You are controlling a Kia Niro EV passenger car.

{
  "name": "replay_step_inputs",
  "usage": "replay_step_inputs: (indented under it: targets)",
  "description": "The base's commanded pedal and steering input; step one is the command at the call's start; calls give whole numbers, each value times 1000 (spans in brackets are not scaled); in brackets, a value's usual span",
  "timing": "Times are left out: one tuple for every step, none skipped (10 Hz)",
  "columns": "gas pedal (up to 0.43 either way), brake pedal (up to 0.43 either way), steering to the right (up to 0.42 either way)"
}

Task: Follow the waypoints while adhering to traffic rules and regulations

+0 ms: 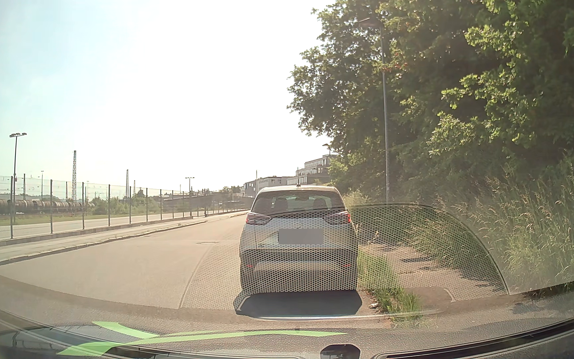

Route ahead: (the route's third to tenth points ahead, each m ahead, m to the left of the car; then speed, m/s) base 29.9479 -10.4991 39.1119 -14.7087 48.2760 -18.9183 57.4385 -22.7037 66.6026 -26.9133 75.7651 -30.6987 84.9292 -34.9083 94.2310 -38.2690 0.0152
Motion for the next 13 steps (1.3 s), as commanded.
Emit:
replay_step_inputs:
  targets:
    - [0,329,-776]
    - [0,348,-778]
    - [0,360,-778]
    - [0,372,-778]
    - [0,409,-779]
    - [0,451,-778]
    - [0,463,-778]
    - [0,463,-779]
    - [0,463,-779]
    - [0,463,-779]
    - [0,457,-779]
    - [0,457,-780]
    - [0,457,-780]
